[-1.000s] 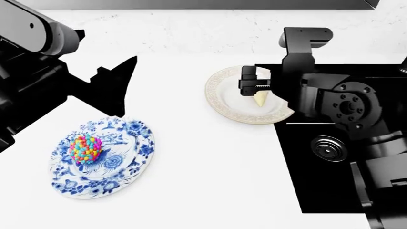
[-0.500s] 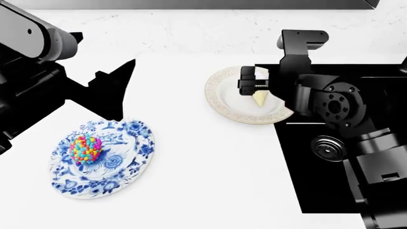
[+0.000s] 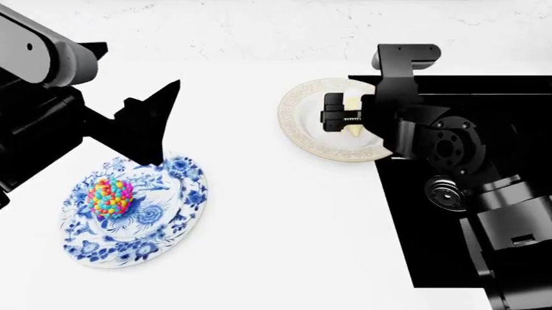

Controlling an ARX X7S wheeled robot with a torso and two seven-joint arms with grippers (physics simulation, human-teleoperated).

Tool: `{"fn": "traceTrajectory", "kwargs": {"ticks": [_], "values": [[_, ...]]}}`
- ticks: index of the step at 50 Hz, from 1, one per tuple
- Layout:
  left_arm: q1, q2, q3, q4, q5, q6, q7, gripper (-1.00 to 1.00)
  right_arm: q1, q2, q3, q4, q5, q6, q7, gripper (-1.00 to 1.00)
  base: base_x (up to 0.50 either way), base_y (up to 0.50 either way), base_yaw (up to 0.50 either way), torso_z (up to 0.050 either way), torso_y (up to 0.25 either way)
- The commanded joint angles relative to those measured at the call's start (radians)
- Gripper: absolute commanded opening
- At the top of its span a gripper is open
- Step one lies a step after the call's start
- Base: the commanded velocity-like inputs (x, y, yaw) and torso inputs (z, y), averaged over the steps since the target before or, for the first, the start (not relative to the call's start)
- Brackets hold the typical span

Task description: Move the dessert items from the plate to the tray.

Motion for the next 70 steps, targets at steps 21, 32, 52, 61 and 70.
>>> {"fn": "traceTrajectory", "kwargs": {"ticks": [21, 32, 52, 61, 70], "values": [[-0.012, -0.007, -0.004, 0.004, -0.031, 0.008, -0.026, 1.00, -0.019, 0.006, 0.004, -0.018, 0.006, -0.018, 0.001, -1.00, 0.00, 0.00, 0.00, 0.000, -0.040], [-0.021, -0.021, -0.005, 0.016, -0.059, 0.002, -0.047, 1.00, -0.020, 0.024, 0.011, -0.101, 0.026, -0.010, 0.008, -1.00, 0.00, 0.00, 0.00, -0.004, 0.058], [0.034, -0.069, 0.004, -0.009, -0.248, 0.007, -0.165, 1.00, -0.031, 0.088, 0.014, -0.359, -0.008, -0.139, -0.069, -1.00, 0.00, 0.00, 0.00, -0.017, 0.212], [0.211, -0.347, -0.080, 0.110, -0.629, 0.096, -0.321, 1.00, 0.001, 0.045, 0.001, -0.349, -0.066, -0.274, -0.179, -1.00, 0.00, 0.00, 0.00, 0.000, 0.000], [0.491, -0.478, -0.431, 0.176, -0.782, 0.112, -0.413, 1.00, -0.005, 0.021, -0.008, -0.347, -0.079, -0.326, -0.226, -1.00, 0.00, 0.00, 0.00, 0.000, 0.000]]}}
